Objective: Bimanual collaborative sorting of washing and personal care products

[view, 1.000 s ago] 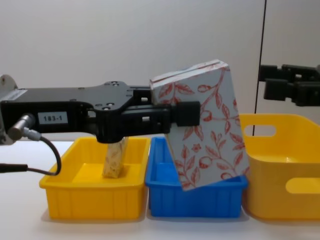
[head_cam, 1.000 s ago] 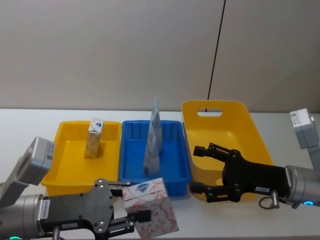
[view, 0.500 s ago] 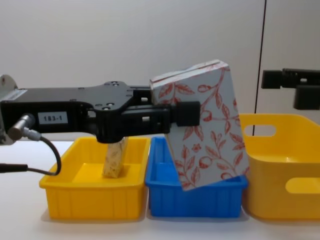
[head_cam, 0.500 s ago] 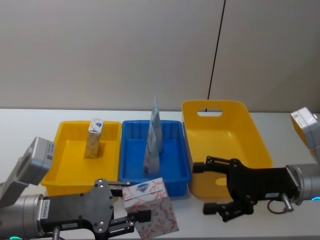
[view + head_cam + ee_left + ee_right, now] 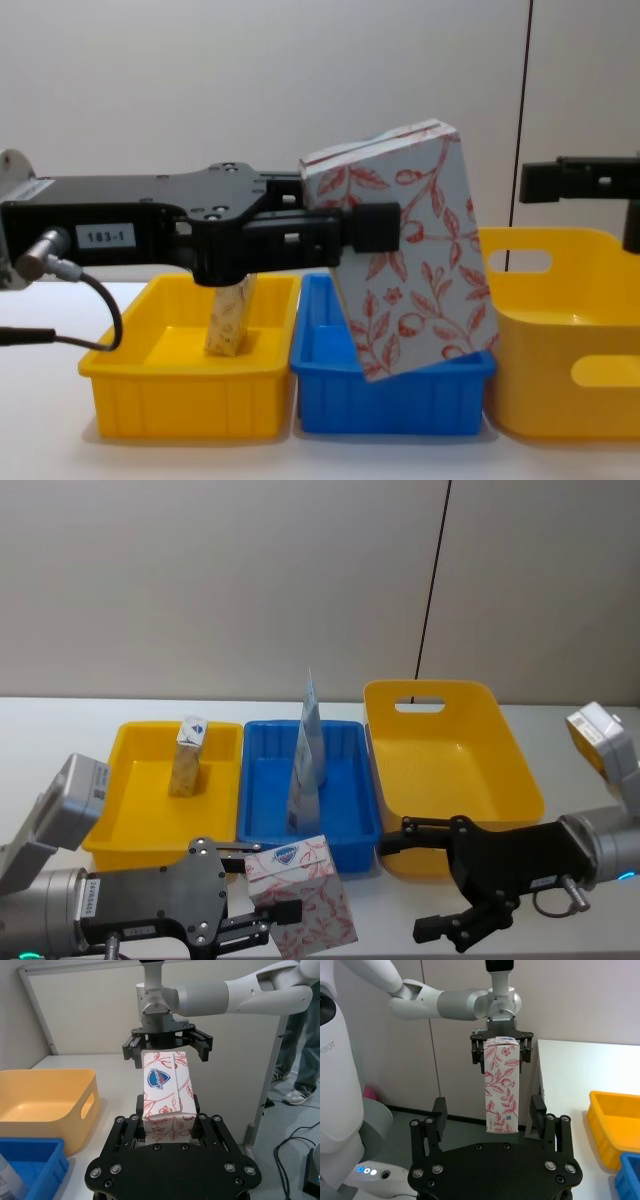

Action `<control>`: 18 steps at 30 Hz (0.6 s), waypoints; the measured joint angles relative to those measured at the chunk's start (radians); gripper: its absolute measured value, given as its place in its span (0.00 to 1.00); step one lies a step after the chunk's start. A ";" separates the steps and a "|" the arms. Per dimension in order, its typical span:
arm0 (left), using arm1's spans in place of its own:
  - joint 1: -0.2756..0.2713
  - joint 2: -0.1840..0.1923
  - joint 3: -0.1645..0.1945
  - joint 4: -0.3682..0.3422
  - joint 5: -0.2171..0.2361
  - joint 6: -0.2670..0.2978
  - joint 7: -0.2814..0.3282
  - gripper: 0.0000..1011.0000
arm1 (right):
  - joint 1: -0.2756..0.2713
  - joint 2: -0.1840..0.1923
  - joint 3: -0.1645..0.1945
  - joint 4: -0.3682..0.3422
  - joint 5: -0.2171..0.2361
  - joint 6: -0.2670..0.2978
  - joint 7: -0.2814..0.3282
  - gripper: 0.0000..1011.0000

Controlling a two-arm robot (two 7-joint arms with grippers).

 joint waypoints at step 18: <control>0.000 0.000 0.000 0.000 0.000 0.000 0.000 0.42 | 0.009 -0.037 -0.037 0.006 -0.011 -0.019 -0.028 0.99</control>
